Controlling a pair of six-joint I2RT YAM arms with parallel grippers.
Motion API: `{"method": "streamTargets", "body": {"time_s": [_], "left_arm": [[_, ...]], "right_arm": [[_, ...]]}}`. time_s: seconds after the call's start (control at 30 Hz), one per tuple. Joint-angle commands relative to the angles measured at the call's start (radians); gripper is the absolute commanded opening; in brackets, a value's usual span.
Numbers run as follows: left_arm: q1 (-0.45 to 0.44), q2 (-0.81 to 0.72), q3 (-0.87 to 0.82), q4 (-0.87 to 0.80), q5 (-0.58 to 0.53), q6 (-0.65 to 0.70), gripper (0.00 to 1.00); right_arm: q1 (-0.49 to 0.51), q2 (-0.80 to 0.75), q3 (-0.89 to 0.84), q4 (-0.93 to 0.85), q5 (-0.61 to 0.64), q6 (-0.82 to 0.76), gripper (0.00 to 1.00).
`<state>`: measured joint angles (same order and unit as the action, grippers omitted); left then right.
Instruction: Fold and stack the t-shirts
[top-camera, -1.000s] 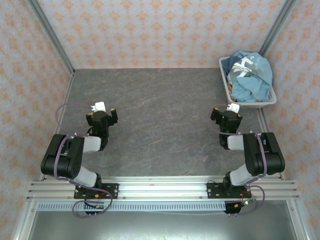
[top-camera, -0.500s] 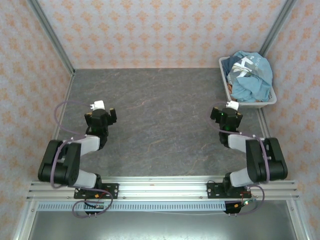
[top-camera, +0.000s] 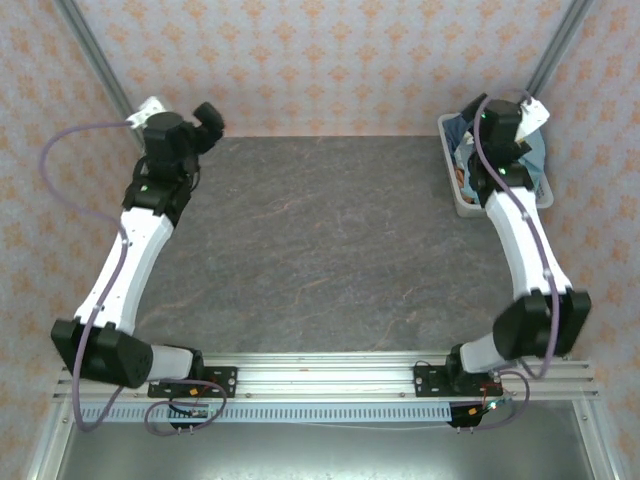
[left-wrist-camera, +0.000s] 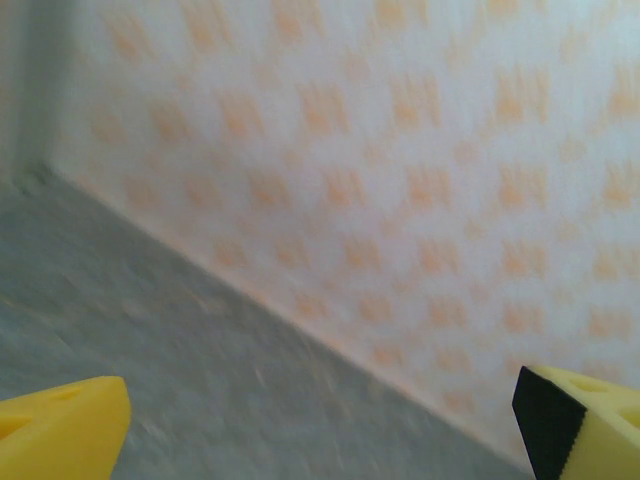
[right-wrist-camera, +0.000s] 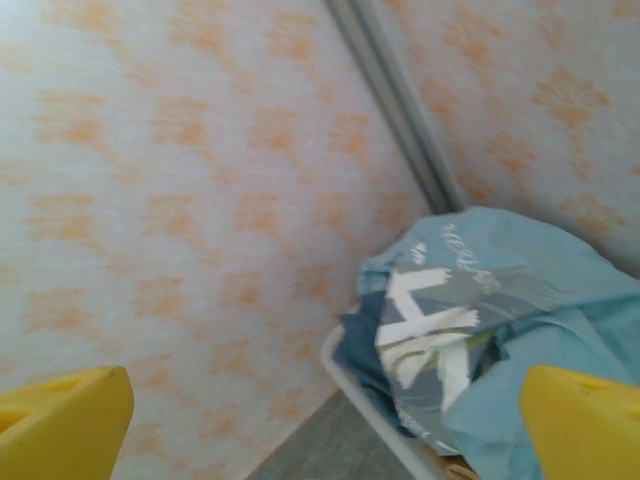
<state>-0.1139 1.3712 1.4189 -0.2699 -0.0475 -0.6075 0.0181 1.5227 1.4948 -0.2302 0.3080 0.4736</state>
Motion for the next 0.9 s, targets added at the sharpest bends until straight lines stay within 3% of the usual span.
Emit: {"method": "streamTargets", "body": {"time_s": [0.0, 0.13, 0.33, 0.4, 0.47, 0.53, 0.6, 0.67, 0.87], "left_arm": [[-0.07, 0.074, 0.067, -0.121, 0.3, -0.06, 0.96], [-0.171, 0.106, 0.118, -0.134, 0.398, -0.055, 0.93], [-0.265, 0.095, 0.112, -0.168, 0.421, -0.069, 0.86], [-0.276, 0.081, 0.102, -0.182, 0.413, -0.066, 0.84], [-0.277, 0.067, 0.092, -0.198, 0.403, -0.061, 0.81], [-0.277, 0.055, 0.092, -0.222, 0.389, -0.046, 0.77], [-0.277, 0.046, 0.092, -0.239, 0.378, -0.035, 0.74], [-0.277, 0.042, 0.091, -0.248, 0.374, -0.029, 0.7], [-0.277, 0.036, 0.064, -0.247, 0.34, -0.034, 0.62]], "right_arm": [[-0.066, 0.149, 0.084, -0.181, 0.051, 0.16, 0.99], [-0.121, 0.32, 0.219, -0.227, 0.031, 0.262, 0.99], [-0.184, 0.491, 0.302, -0.198, -0.038, 0.329, 0.97], [-0.196, 0.529, 0.321, -0.202, -0.063, 0.344, 0.83], [-0.207, 0.539, 0.306, -0.181, -0.094, 0.363, 0.59], [-0.214, 0.516, 0.252, -0.115, -0.133, 0.376, 0.26], [-0.213, 0.471, 0.184, -0.034, -0.137, 0.395, 0.07], [-0.206, 0.415, 0.13, 0.008, -0.119, 0.414, 0.0], [-0.124, 0.217, 0.078, 0.051, 0.008, 0.308, 0.0]]}}
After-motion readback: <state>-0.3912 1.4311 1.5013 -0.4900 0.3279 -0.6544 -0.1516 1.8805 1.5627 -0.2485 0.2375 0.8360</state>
